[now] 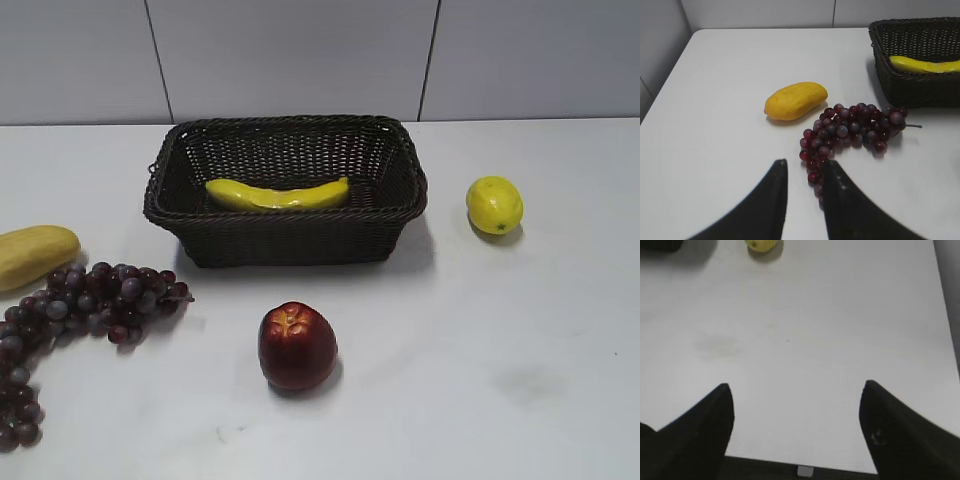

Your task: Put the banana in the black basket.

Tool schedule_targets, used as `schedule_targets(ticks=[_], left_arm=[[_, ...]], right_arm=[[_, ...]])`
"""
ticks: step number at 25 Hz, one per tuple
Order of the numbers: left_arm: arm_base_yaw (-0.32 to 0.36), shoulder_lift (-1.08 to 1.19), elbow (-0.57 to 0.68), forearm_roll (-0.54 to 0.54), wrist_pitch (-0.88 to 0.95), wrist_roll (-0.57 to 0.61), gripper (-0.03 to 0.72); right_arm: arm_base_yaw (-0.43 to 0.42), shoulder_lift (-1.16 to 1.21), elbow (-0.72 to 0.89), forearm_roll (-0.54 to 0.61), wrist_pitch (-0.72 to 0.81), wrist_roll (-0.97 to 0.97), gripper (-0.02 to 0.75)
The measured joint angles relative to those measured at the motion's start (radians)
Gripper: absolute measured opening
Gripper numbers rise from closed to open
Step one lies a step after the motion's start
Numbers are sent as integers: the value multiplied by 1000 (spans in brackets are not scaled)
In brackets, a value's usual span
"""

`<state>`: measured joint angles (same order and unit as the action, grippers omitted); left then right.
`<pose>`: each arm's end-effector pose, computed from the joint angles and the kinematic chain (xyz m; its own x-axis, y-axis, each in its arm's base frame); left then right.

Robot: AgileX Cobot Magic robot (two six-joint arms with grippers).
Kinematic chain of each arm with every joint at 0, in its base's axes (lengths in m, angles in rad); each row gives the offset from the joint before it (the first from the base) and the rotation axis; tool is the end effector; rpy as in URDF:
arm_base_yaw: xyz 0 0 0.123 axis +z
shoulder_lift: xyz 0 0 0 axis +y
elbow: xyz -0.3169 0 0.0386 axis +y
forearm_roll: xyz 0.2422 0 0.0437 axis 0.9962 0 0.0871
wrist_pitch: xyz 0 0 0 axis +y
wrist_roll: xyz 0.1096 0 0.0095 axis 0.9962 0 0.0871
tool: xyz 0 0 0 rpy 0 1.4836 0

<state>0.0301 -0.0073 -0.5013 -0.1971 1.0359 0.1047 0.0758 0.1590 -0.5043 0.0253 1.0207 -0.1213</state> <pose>-0.0279 -0.0194 0.2700 -0.4176 -0.0094 -0.9086 0.1247 0.9899 -0.0675 -0.0024 0.0022 0.2733 -0.5398 -0.1491 -0.8285 -0.1527 0.9852 -0.0779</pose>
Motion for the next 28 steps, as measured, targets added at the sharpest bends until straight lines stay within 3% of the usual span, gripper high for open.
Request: schedule_targets(ticks=[7,28], left_arm=[[0,0,0,0,0,0,237],[0,0,0,1,0,0,237]], right_arm=[[0,-163,1,-25,3,33,592],[0,-164,3,-25,5,37,592]])
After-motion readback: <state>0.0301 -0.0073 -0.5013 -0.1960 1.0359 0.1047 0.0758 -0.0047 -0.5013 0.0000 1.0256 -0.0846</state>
